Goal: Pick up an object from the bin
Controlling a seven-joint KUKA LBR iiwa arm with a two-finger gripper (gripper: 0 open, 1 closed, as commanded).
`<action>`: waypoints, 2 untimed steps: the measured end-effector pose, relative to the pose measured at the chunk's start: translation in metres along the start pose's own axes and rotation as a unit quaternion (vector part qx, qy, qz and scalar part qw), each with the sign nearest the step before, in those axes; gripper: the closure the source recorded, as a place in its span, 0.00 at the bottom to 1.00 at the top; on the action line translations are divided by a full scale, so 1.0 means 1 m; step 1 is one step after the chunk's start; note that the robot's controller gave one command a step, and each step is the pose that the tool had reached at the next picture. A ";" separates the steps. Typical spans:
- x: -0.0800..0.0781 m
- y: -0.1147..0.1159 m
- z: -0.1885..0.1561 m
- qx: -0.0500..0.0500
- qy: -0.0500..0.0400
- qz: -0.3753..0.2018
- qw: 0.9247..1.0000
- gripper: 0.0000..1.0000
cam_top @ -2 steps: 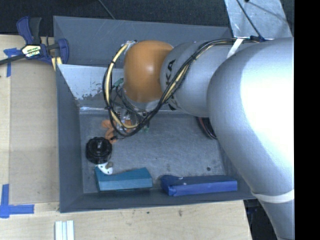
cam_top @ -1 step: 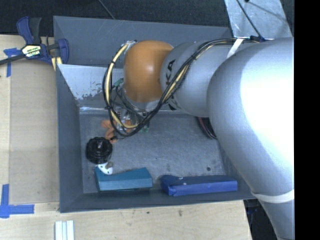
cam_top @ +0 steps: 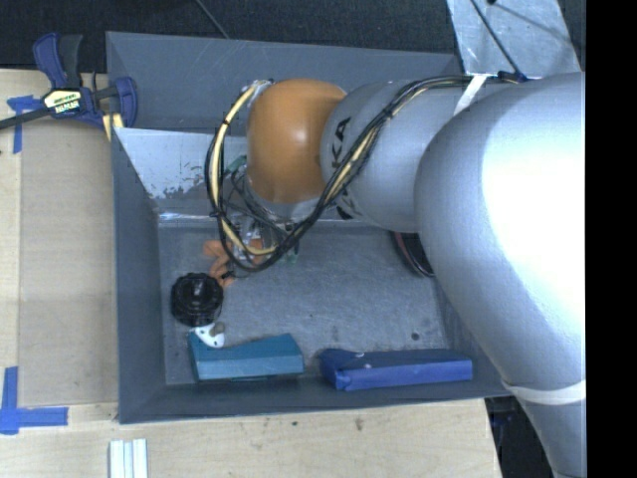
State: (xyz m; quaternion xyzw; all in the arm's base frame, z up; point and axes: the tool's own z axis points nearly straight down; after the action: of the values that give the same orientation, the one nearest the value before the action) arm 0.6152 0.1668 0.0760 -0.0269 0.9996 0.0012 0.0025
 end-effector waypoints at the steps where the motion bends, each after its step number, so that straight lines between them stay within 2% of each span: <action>1: 0.002 -0.001 -0.019 0.001 0.006 0.000 1.000 1.00; 2: 0.000 0.000 -0.043 0.001 0.003 0.000 1.000 1.00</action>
Offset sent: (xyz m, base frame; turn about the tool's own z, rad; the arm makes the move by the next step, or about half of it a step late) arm 0.0000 0.0000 0.0387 0.0000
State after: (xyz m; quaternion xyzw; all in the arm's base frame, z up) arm 0.6147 0.1663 0.1187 -0.0269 0.9996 0.0002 -0.0002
